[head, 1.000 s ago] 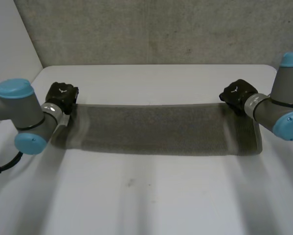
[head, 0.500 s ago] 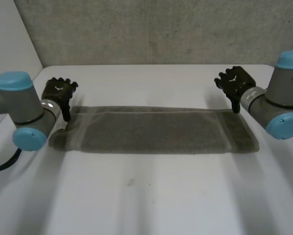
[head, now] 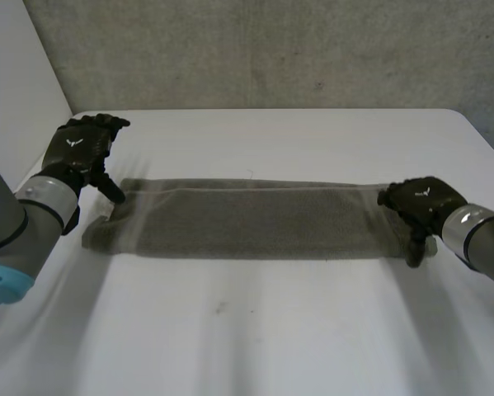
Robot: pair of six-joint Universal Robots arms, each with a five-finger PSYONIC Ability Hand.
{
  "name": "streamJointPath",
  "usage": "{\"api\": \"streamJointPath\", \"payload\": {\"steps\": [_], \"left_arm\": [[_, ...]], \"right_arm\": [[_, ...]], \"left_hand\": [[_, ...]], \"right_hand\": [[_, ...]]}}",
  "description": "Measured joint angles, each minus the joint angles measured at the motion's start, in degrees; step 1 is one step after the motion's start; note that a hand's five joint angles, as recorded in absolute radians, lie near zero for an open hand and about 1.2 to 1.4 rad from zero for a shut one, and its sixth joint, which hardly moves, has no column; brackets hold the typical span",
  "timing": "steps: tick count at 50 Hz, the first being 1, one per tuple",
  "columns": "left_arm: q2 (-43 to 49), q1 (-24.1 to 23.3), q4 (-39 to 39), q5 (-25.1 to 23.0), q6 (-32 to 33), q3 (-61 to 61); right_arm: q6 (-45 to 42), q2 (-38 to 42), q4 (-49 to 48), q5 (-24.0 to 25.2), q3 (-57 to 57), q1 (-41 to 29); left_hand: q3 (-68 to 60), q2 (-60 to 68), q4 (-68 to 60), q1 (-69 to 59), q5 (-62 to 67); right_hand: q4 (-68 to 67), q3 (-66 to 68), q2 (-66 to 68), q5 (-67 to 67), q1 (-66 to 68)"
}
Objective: Fold the towel.
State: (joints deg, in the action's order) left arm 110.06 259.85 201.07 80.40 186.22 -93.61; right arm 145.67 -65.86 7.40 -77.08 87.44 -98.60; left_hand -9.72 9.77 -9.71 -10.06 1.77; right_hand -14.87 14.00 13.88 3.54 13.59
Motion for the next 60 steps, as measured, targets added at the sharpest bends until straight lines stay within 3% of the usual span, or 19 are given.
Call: {"api": "streamJointPath", "payload": {"steps": [14, 18, 24, 37, 42, 47, 53, 60], "left_arm": [[0.0, -0.1, 3.8, -0.2, -0.4, -2.5], [0.0, 0.1, 3.9, -0.2, -0.5, -2.7], [0.0, 0.2, 4.0, -0.1, -0.5, -2.9], [0.1, 0.2, 4.1, -0.2, -0.5, -3.2], [0.0, 0.2, 4.1, -0.1, -0.5, -3.2], [-0.1, 0.2, 4.0, -0.1, -0.6, -3.3], [-0.7, 0.1, 4.0, -0.1, -0.6, -3.7], [-1.4, 0.0, 4.1, -0.1, -0.6, -4.3]], "right_arm": [[-0.7, 6.4, -10.1, 0.5, 2.9, 4.4], [-0.8, 8.0, -11.3, 0.8, 2.4, 5.4], [-1.0, 9.5, -12.4, 2.5, 1.7, 6.0], [-5.9, 10.2, -10.0, 1.6, -0.3, 11.9], [-15.6, 9.6, -7.1, -2.3, -2.4, 19.4], [-21.5, 8.4, -5.7, -6.3, -7.3, 22.3], [-18.7, 5.0, -5.0, -8.1, -14.6, 13.9], [-12.4, 4.9, -5.3, -8.4, -21.8, -9.1]], "left_hand": [[0.2, -0.1, 0.0, 0.0, 0.0], [0.2, -0.1, 0.0, 0.0, 0.0], [0.2, -0.1, 0.0, 0.0, 0.0], [0.2, -0.1, 0.0, 0.0, 0.0], [0.2, -0.1, 0.0, 0.0, 0.0], [0.2, -0.1, 0.1, 0.0, 0.0], [0.2, -0.1, 0.1, 0.0, 0.0], [0.2, -0.1, 0.1, 0.0, 0.0]], "right_hand": [[-18.6, 19.9, 20.0, 20.4, 20.2], [-29.4, 30.2, 30.8, 30.8, 30.9], [-60.0, 60.5, 59.9, 61.5, 60.9], [-61.8, 62.4, 60.2, 62.4, 61.3], [-61.8, 62.4, 60.2, 62.4, 61.3], [-61.8, 62.4, 60.2, 62.4, 61.5], [-61.8, 62.4, 60.2, 62.4, 61.5], [-61.8, 62.4, 60.7, 62.5, 61.5]]}}
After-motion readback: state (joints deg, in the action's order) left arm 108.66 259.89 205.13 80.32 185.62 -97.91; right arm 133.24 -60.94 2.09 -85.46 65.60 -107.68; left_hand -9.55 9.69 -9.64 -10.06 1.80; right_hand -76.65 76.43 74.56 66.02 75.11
